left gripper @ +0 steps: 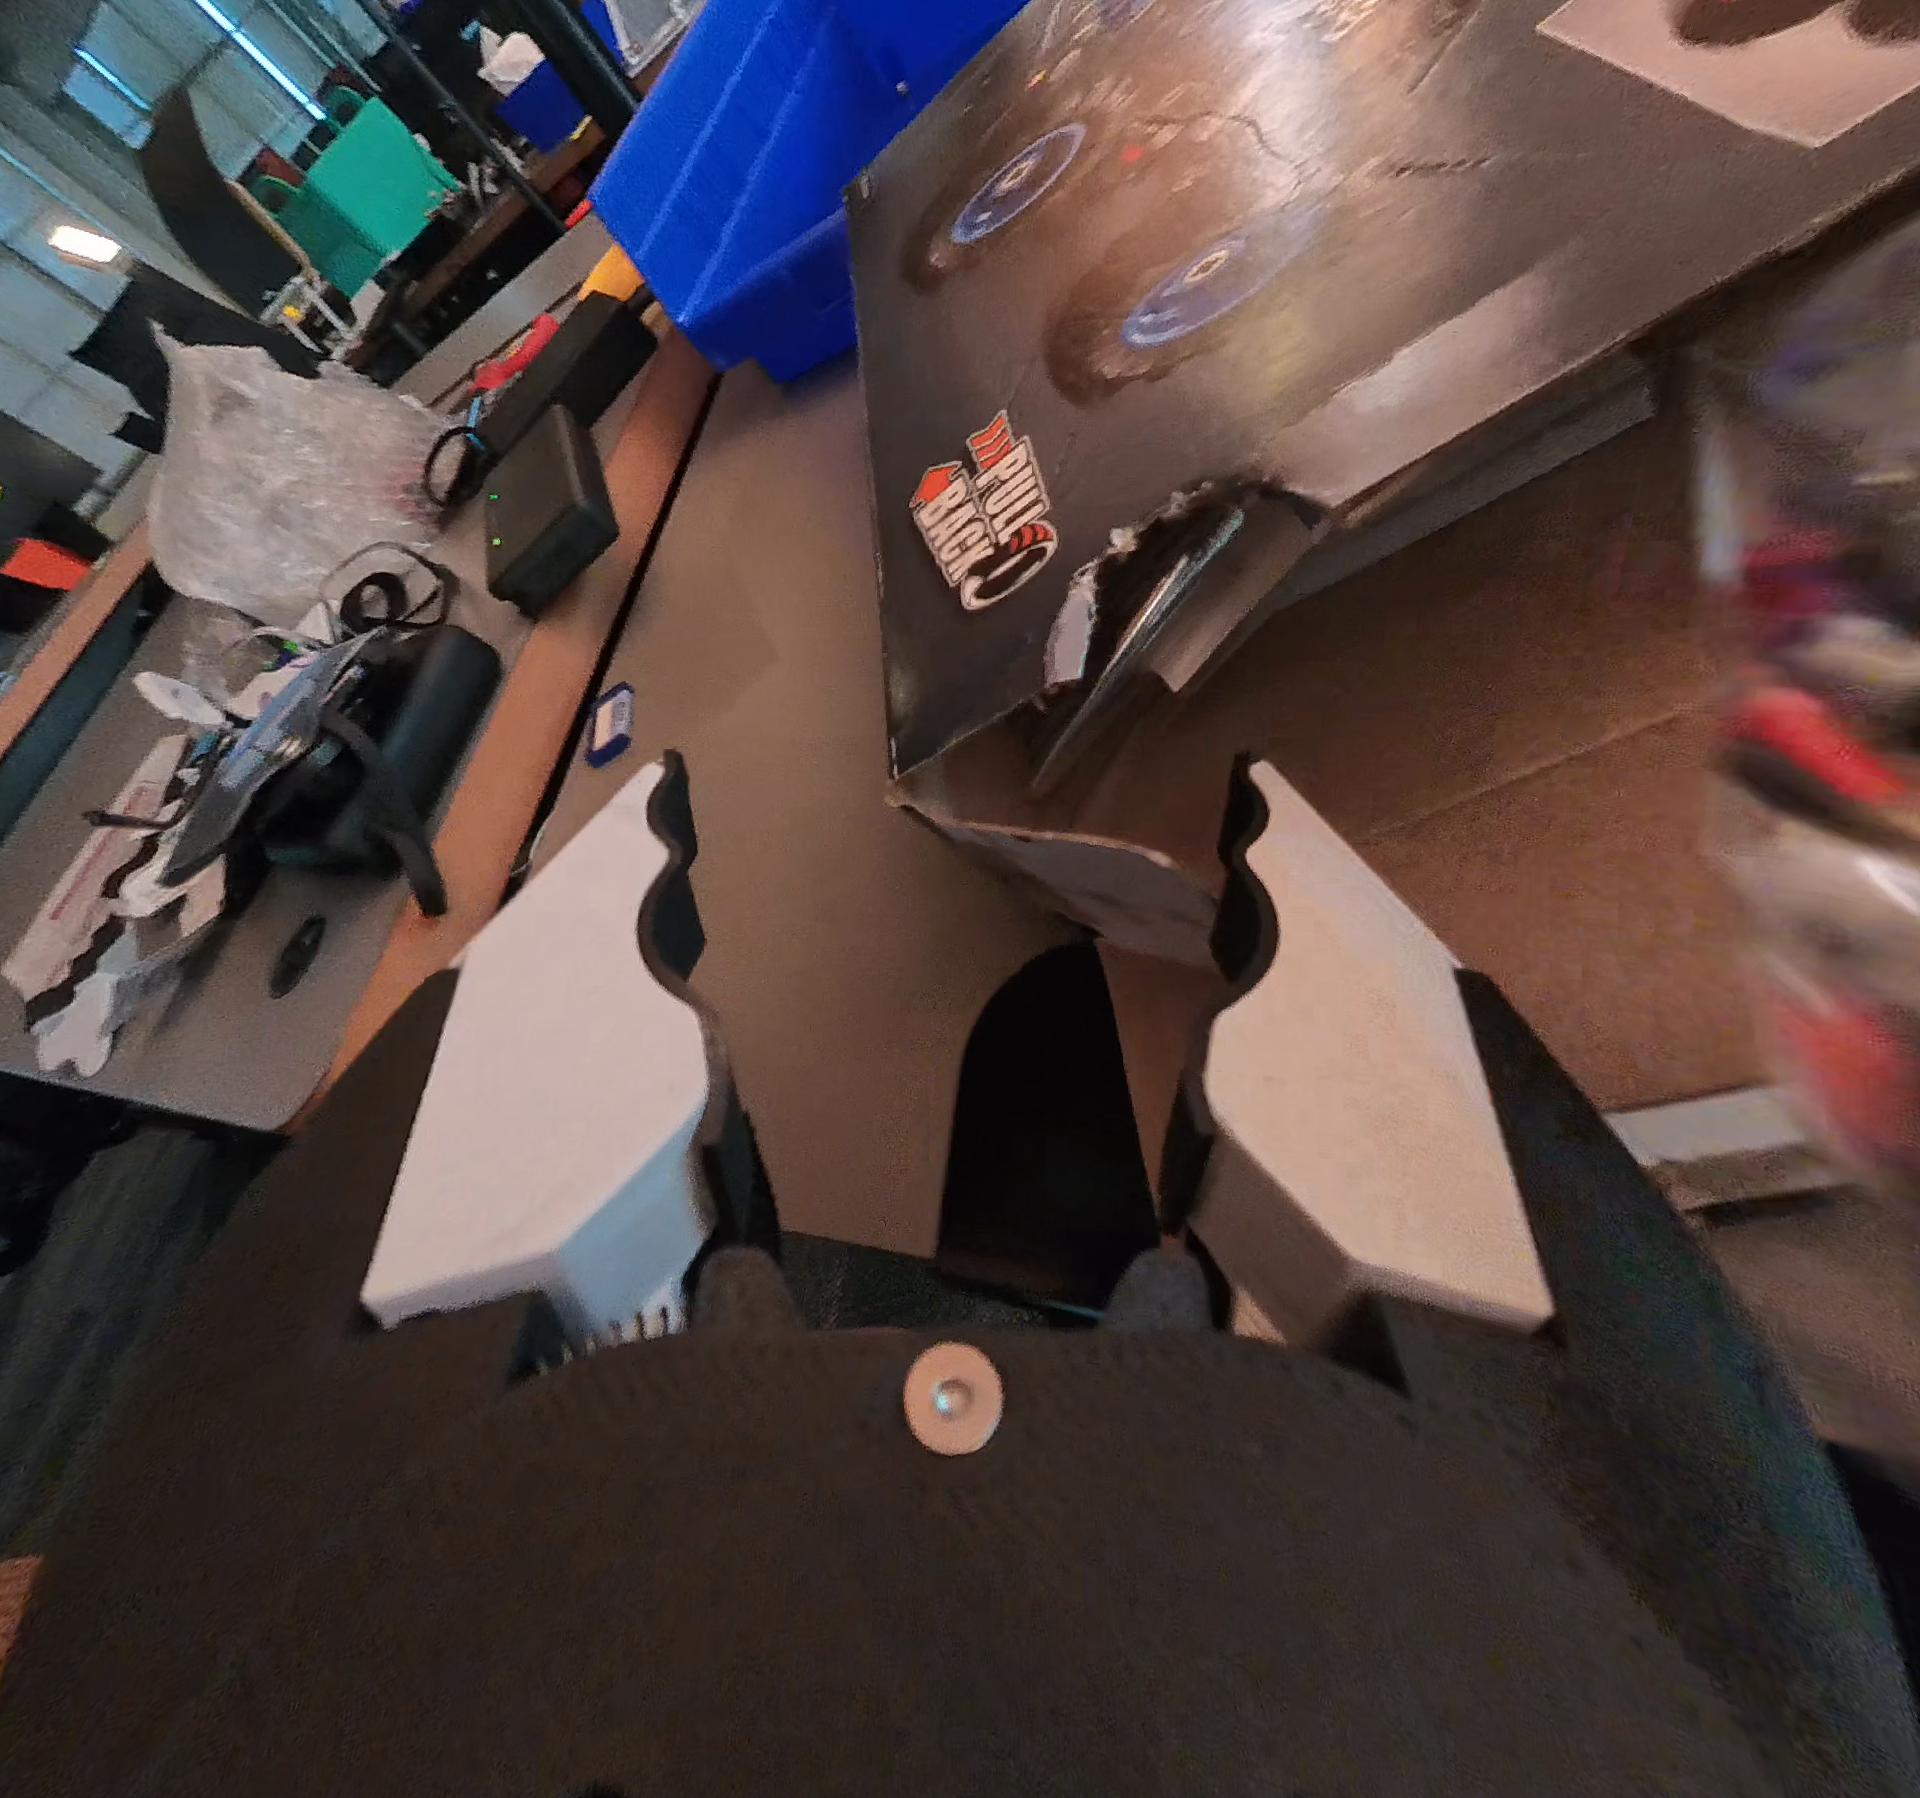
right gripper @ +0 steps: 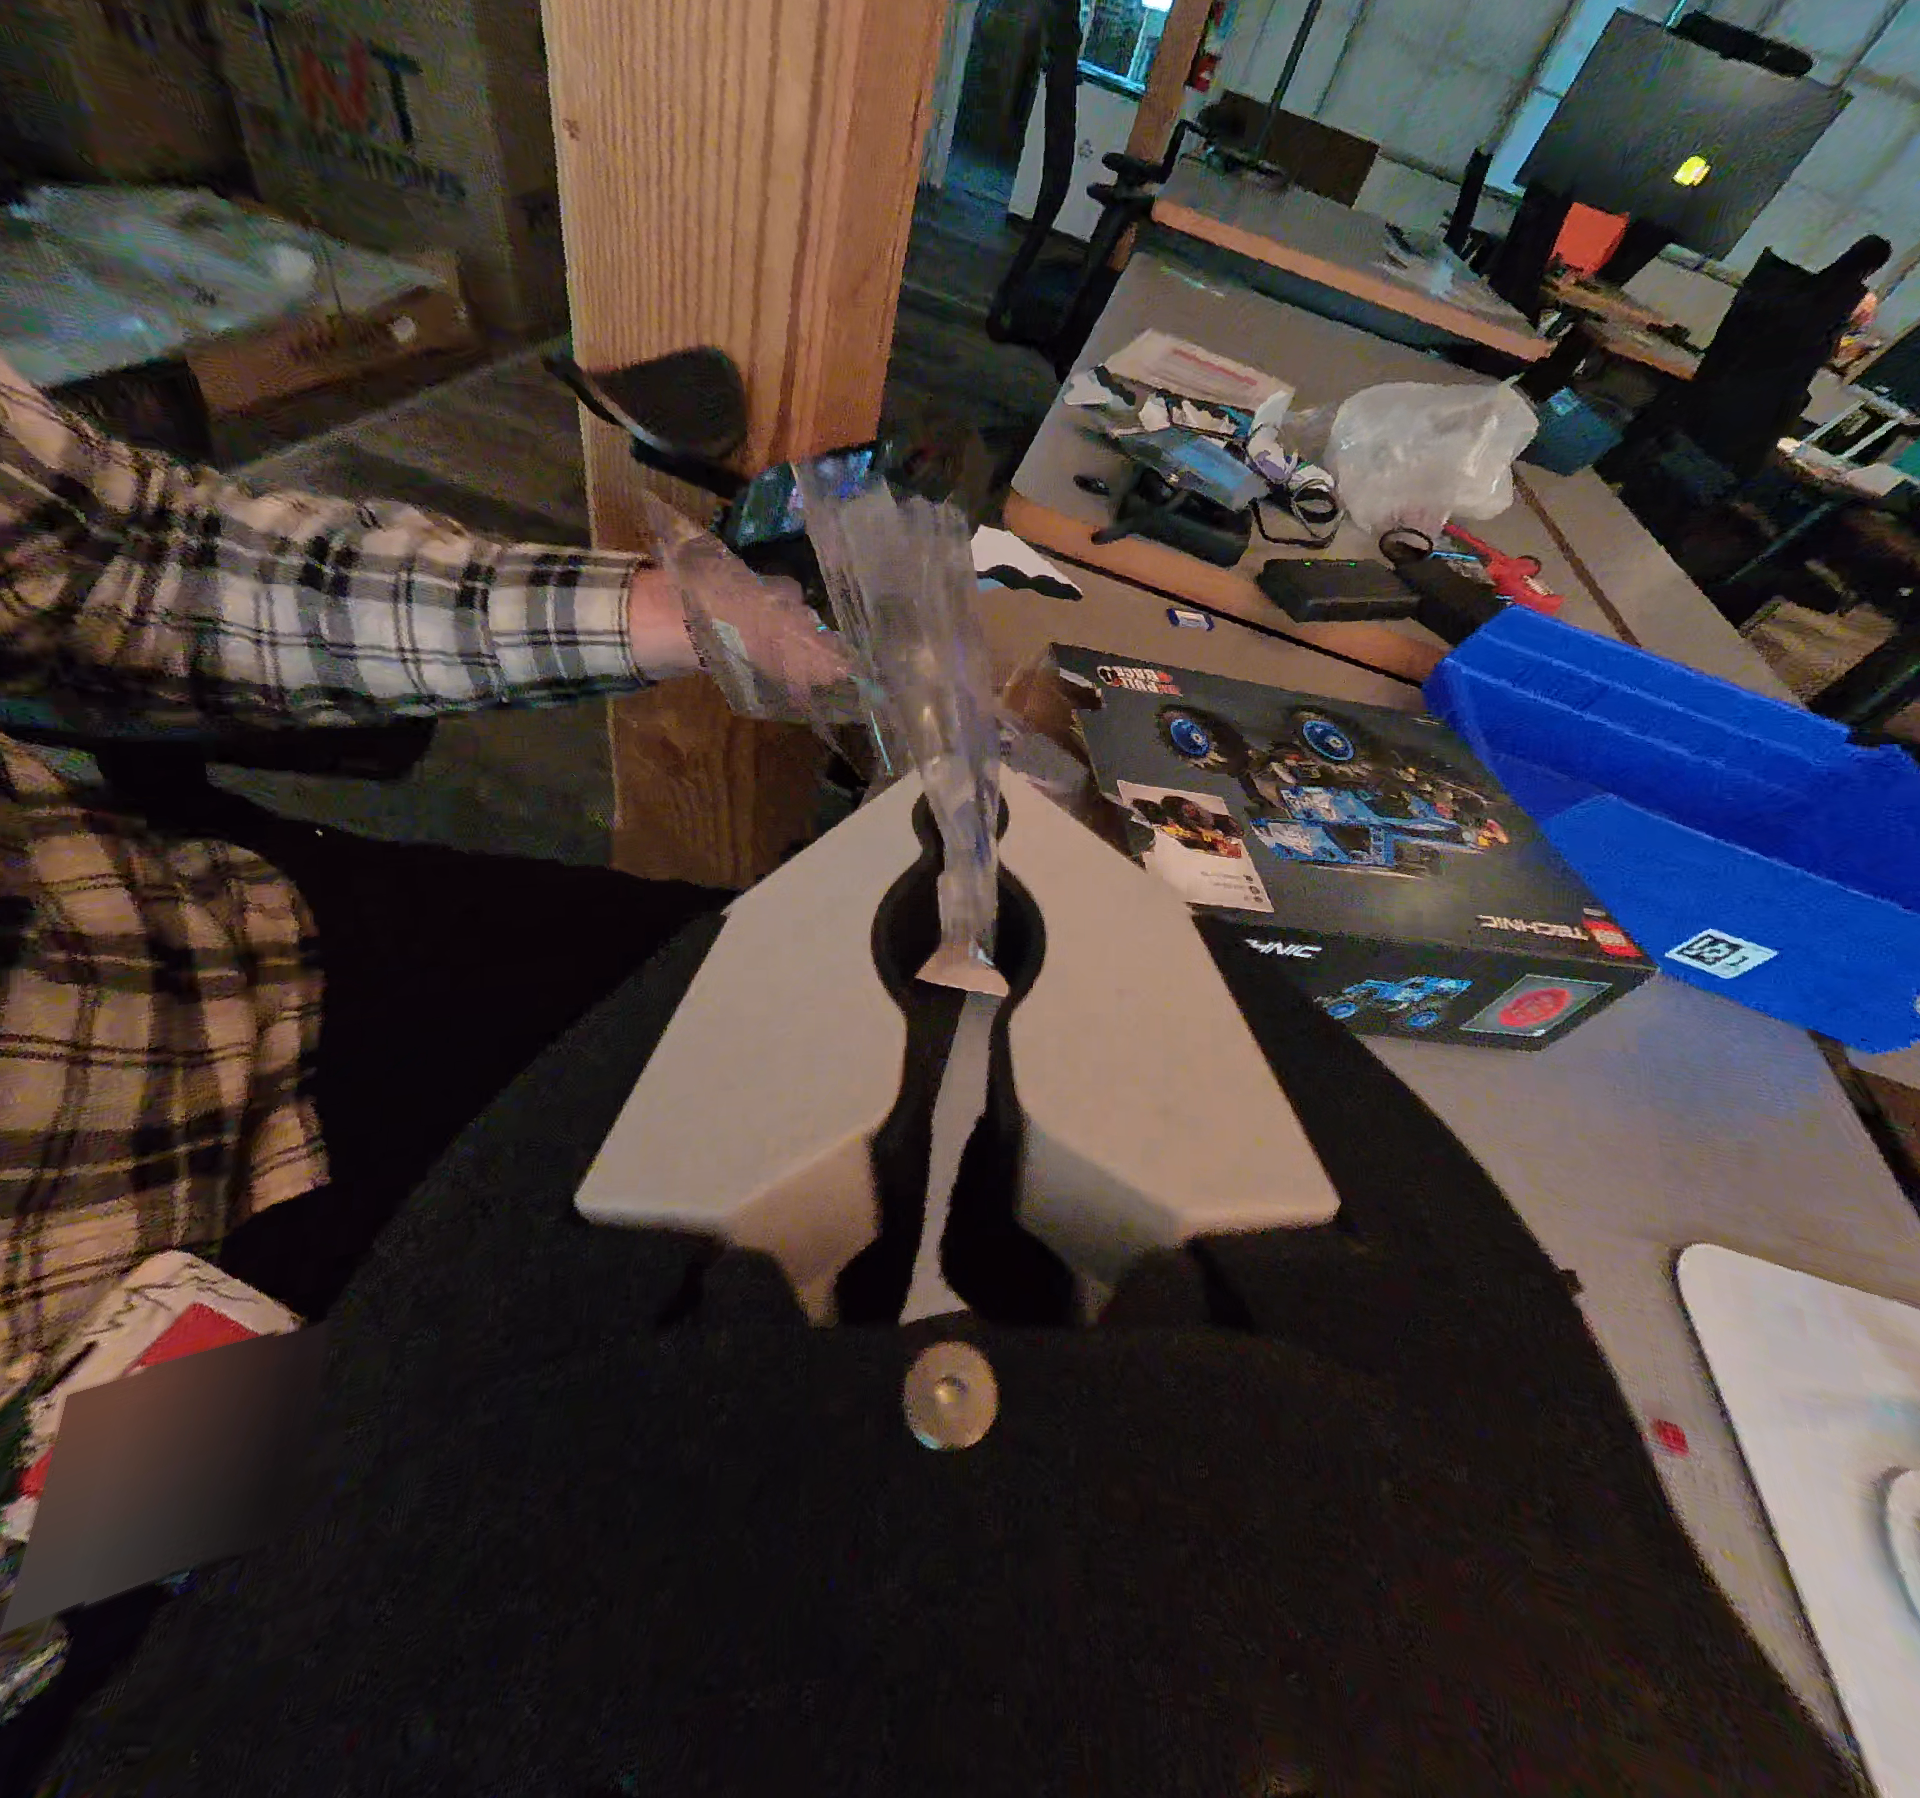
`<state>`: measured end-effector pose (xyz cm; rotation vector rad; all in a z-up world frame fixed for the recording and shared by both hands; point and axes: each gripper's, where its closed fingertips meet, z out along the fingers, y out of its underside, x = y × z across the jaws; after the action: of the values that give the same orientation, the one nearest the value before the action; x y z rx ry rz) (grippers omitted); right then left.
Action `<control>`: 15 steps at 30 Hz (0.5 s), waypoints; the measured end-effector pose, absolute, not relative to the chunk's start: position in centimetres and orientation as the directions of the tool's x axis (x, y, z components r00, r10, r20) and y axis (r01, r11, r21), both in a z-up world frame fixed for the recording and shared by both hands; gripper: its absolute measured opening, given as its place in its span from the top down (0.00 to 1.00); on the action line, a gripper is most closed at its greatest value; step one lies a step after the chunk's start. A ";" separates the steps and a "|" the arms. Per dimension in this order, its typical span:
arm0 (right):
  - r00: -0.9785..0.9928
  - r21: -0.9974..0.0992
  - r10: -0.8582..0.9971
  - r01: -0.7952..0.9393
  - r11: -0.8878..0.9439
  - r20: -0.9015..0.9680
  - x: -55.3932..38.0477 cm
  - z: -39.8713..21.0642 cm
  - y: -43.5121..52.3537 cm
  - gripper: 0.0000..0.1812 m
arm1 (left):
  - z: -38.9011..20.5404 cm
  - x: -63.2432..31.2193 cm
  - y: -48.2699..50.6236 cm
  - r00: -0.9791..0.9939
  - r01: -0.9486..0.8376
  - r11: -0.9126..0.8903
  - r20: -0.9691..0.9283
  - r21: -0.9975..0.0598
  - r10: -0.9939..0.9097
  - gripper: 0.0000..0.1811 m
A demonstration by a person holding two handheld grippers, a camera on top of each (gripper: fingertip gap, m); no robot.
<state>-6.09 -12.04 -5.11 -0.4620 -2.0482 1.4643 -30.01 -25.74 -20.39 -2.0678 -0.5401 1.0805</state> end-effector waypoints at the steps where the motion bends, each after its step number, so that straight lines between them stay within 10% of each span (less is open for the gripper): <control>1: -0.782 -0.951 0.585 -0.036 0.306 0.217 -5.8 -4.5 -11.5 1.00 | -20.3 -30.5 -26.1 0.546 0.035 -0.653 -0.533 -0.757 0.647 0.45; 15: -0.702 -0.990 0.707 0.141 0.028 -0.080 -4.8 -2.0 -3.7 1.00 | -10.1 -26.8 -26.7 0.657 -0.106 -0.341 -0.323 -0.934 0.681 0.43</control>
<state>-4.79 -3.68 -1.95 -0.8597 -1.8735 1.7181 -26.81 -26.71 -10.13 -1.7426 -0.4663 0.8672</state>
